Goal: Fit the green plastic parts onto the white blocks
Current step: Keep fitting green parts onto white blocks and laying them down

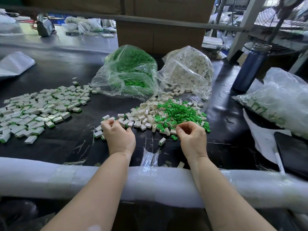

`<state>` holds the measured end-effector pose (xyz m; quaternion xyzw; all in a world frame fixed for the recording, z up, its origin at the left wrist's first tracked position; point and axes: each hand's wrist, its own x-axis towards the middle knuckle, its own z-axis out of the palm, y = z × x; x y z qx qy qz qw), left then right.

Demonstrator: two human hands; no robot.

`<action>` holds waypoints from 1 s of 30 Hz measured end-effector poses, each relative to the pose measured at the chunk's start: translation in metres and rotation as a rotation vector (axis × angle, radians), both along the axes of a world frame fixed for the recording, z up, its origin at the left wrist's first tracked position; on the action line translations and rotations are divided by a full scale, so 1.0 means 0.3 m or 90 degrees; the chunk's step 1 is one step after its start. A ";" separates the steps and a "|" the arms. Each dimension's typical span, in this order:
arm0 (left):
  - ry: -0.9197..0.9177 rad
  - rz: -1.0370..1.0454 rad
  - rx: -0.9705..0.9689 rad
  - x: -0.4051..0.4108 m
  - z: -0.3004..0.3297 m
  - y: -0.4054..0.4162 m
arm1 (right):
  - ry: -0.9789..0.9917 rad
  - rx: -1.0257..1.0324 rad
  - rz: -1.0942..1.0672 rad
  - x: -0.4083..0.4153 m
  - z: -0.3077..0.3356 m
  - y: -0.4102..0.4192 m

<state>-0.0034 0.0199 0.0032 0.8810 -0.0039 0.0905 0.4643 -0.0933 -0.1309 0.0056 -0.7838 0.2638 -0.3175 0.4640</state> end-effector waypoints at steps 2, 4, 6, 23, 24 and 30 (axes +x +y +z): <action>0.003 -0.017 0.022 -0.002 -0.002 -0.002 | 0.014 -0.009 -0.011 0.001 -0.002 -0.002; 0.000 -0.030 0.051 -0.007 -0.002 -0.004 | 0.034 -0.025 -0.018 0.002 -0.003 -0.002; -0.021 -0.040 0.092 -0.013 -0.001 -0.007 | 0.056 -0.043 -0.022 0.004 -0.005 -0.001; -0.186 -0.400 0.223 -0.039 -0.028 -0.059 | 0.318 -0.239 -0.037 0.011 -0.010 0.018; -0.193 -0.399 0.200 -0.040 -0.026 -0.059 | 0.319 -0.239 -0.031 0.011 -0.009 0.019; -0.183 -0.312 0.112 -0.049 -0.009 -0.050 | 0.238 -0.207 0.004 0.004 -0.001 0.027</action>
